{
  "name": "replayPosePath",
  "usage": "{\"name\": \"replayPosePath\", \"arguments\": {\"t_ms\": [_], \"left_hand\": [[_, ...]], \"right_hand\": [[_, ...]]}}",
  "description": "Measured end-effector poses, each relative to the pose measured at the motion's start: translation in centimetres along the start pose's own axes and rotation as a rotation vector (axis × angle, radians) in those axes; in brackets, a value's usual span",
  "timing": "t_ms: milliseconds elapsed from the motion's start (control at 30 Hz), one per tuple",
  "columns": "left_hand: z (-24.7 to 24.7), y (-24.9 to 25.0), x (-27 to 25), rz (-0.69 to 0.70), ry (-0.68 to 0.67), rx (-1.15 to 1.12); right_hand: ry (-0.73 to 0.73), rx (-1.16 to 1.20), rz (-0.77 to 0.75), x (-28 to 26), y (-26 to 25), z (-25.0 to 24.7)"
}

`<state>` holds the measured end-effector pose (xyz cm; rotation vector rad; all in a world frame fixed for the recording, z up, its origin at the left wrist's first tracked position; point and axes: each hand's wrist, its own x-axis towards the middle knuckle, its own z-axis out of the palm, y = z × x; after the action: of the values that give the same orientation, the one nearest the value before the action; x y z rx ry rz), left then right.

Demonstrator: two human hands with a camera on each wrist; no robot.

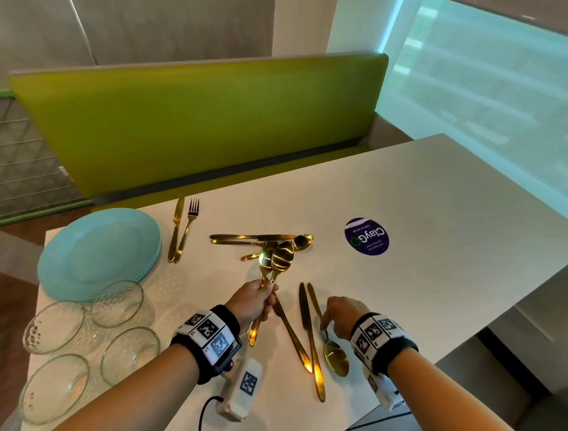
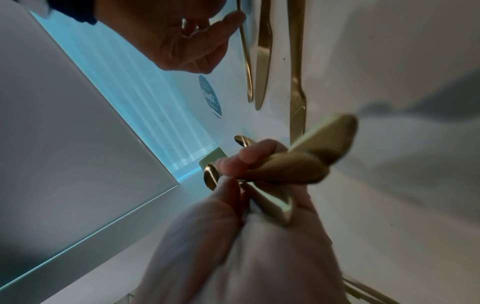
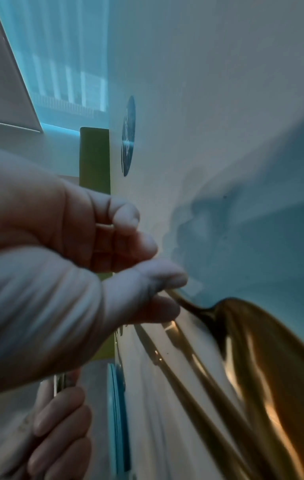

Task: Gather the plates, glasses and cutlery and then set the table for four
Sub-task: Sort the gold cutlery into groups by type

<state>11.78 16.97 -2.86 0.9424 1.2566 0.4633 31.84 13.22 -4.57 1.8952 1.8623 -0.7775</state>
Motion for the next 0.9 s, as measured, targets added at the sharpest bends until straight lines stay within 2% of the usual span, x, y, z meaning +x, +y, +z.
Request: {"name": "replayPosePath", "arguments": {"t_ms": [100, 367, 467, 533, 633, 700, 800, 900], "left_hand": [[0.2, -0.2, 0.0, -0.005, -0.002, 0.014], [0.2, -0.2, 0.2, 0.006, 0.033, 0.017], [0.1, 0.1, 0.3, 0.011, 0.055, -0.003], [-0.1, 0.5, 0.5, 0.015, 0.08, -0.024], [-0.4, 1.3, 0.7, 0.036, 0.124, -0.054], [-0.6, 1.8, 0.8, 0.045, 0.127, -0.093], [-0.8, 2.7, 0.8, 0.054, 0.108, -0.108], [-1.4, 3.2, 1.2, 0.082, 0.142, -0.042]], "right_hand": [[0.021, 0.049, 0.023, 0.3, 0.7, 0.6], [-0.049, -0.163, -0.013, -0.3, 2.2, 0.0], [0.004, -0.127, 0.0, -0.5, 2.9, -1.0], [0.079, 0.043, 0.026, -0.7, 2.9, -2.3], [0.244, 0.449, 0.006, -0.7, 1.6, -5.1], [0.291, 0.758, 0.001, -0.1, -0.3, -6.3], [0.187, 1.183, 0.001, 1.4, -3.6, -6.9], [0.079, 1.312, 0.007, 3.2, -6.6, -6.9]]}}
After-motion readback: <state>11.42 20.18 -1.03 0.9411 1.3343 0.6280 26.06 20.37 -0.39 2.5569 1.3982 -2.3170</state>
